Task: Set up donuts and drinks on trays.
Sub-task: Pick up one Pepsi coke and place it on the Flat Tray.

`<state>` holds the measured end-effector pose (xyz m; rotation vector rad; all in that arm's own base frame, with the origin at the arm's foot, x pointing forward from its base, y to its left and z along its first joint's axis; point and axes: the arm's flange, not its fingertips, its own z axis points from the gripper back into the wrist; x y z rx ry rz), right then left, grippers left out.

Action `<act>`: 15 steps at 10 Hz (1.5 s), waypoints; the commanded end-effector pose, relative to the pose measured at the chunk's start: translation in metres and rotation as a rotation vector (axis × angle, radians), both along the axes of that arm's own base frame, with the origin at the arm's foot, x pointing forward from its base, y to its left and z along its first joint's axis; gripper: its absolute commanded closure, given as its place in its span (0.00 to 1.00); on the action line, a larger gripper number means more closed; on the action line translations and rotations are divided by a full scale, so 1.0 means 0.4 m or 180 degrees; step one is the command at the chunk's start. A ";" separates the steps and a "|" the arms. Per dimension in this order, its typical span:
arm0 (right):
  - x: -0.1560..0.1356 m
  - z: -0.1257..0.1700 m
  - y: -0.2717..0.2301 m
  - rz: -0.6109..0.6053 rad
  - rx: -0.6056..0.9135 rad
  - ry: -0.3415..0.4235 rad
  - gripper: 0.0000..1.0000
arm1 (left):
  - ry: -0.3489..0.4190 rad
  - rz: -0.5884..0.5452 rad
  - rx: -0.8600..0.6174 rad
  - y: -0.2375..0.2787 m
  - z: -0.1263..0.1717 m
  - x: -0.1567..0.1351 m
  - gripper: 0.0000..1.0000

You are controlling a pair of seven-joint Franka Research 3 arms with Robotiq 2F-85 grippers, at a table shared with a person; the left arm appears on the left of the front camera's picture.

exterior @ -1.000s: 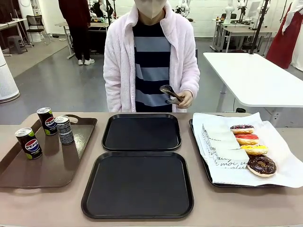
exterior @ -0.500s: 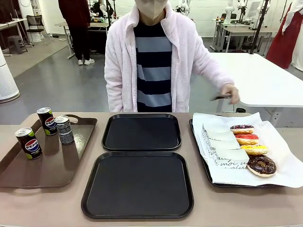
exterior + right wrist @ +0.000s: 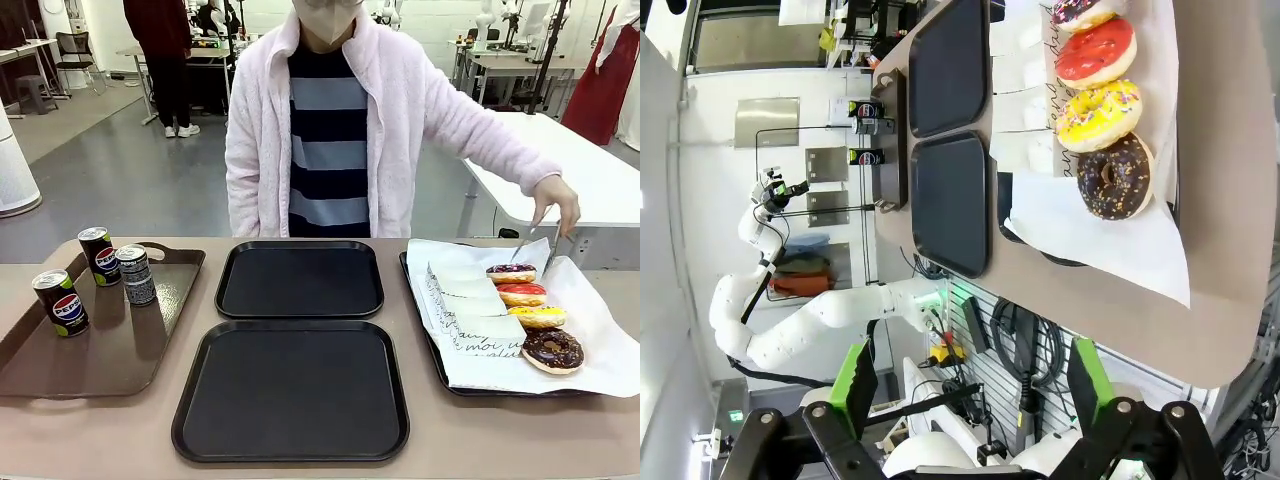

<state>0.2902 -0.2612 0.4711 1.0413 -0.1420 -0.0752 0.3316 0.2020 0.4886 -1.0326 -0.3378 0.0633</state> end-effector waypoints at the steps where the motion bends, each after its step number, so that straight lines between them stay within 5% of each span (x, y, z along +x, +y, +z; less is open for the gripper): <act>1: -0.001 0.004 -0.003 0.0005 0.0045 -0.0050 0.00 | -0.0025 0.0001 -0.0048 0.004 0.001 -0.002 0.00; 6: -0.001 0.004 -0.003 0.0005 0.0045 -0.0050 0.00 | 0.0000 0.0000 0.0000 0.000 0.000 0.000 0.00; 9: -0.001 0.004 -0.003 0.0005 0.0045 -0.0050 0.00 | -0.0035 0.0088 0.1169 -0.025 0.163 0.076 0.00; 11: -0.001 0.004 -0.003 0.0005 0.0045 -0.0050 0.00 | 0.0306 -0.0222 0.2388 -0.130 0.223 0.150 0.00; 12: -0.001 0.004 -0.003 0.0005 0.0045 -0.0050 0.00 | 0.0556 -0.0399 0.2801 -0.182 0.200 0.150 0.00; 15: -0.001 0.004 -0.003 0.0005 0.0045 -0.0050 0.00 | 0.0847 -0.0698 0.3029 -0.326 0.105 0.206 0.00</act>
